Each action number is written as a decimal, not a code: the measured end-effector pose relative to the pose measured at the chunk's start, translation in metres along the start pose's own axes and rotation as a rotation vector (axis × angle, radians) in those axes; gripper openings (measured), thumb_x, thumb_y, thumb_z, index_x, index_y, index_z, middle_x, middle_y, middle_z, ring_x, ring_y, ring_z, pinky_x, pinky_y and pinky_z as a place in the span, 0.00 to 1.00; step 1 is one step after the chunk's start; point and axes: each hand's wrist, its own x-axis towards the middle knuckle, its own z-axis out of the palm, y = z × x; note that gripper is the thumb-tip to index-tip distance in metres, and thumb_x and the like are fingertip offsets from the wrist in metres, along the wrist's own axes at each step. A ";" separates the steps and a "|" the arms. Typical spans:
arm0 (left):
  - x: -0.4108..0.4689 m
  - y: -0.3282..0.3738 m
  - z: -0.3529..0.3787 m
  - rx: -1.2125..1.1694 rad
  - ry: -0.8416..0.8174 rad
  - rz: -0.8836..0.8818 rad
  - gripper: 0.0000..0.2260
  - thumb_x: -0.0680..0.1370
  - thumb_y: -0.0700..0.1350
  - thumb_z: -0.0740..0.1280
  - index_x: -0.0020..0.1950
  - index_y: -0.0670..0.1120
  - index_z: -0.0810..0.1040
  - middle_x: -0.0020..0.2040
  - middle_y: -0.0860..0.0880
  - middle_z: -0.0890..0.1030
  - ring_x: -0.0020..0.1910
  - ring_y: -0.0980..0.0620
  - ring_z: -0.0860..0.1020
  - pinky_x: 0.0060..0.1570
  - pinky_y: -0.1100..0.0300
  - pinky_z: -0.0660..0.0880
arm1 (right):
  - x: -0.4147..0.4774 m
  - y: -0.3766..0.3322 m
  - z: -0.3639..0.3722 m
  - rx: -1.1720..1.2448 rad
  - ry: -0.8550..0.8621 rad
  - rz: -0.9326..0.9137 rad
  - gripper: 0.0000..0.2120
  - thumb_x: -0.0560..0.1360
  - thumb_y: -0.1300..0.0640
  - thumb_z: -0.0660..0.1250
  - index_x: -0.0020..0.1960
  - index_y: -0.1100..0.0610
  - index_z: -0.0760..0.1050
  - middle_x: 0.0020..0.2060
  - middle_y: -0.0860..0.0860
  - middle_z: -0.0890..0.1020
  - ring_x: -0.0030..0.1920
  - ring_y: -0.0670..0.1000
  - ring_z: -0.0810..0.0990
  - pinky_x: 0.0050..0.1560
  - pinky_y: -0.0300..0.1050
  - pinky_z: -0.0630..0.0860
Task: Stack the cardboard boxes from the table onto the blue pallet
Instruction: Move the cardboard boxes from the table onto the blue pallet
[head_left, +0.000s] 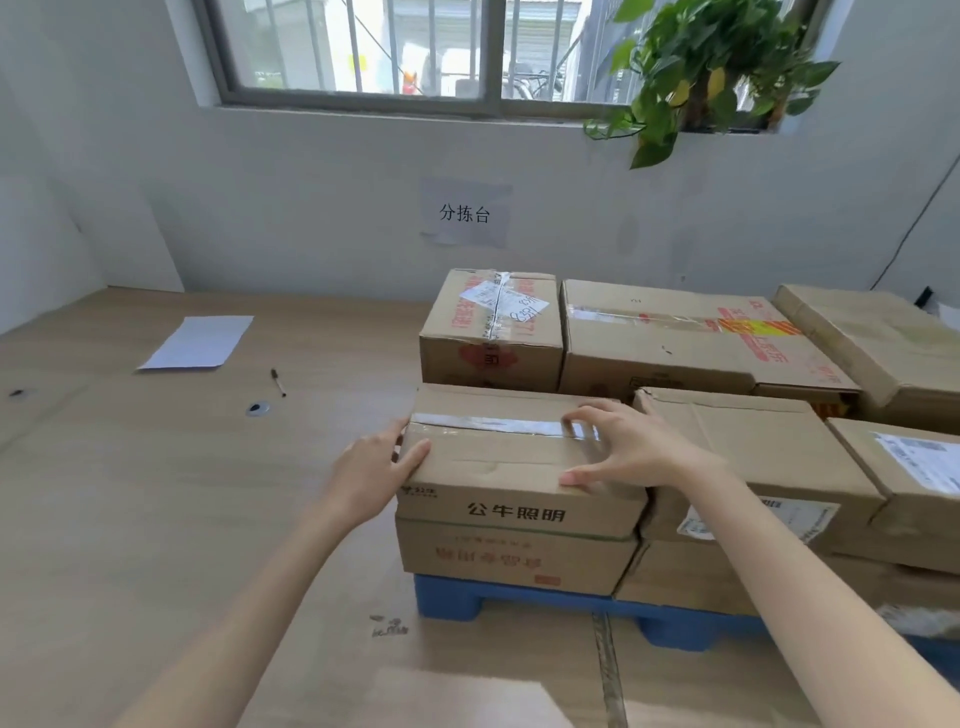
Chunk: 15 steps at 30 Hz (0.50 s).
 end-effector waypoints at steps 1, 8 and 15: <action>0.000 -0.001 0.000 -0.005 -0.002 0.008 0.26 0.79 0.62 0.57 0.74 0.53 0.65 0.58 0.51 0.81 0.52 0.52 0.79 0.51 0.48 0.78 | -0.001 -0.001 -0.001 0.002 0.001 0.011 0.37 0.67 0.29 0.66 0.71 0.43 0.64 0.75 0.44 0.62 0.76 0.48 0.55 0.75 0.58 0.36; 0.025 -0.008 -0.020 -0.098 -0.045 -0.024 0.25 0.79 0.63 0.55 0.73 0.52 0.67 0.64 0.51 0.77 0.60 0.50 0.77 0.59 0.47 0.74 | 0.003 -0.002 -0.006 0.116 0.041 0.051 0.39 0.66 0.33 0.71 0.72 0.44 0.64 0.71 0.43 0.67 0.71 0.46 0.64 0.76 0.52 0.45; 0.095 0.005 -0.035 -0.365 -0.063 -0.096 0.25 0.82 0.55 0.57 0.77 0.48 0.59 0.72 0.44 0.69 0.71 0.46 0.67 0.66 0.54 0.63 | 0.039 0.009 -0.025 -0.025 0.177 0.148 0.32 0.75 0.37 0.64 0.75 0.46 0.61 0.77 0.49 0.57 0.77 0.52 0.53 0.76 0.58 0.45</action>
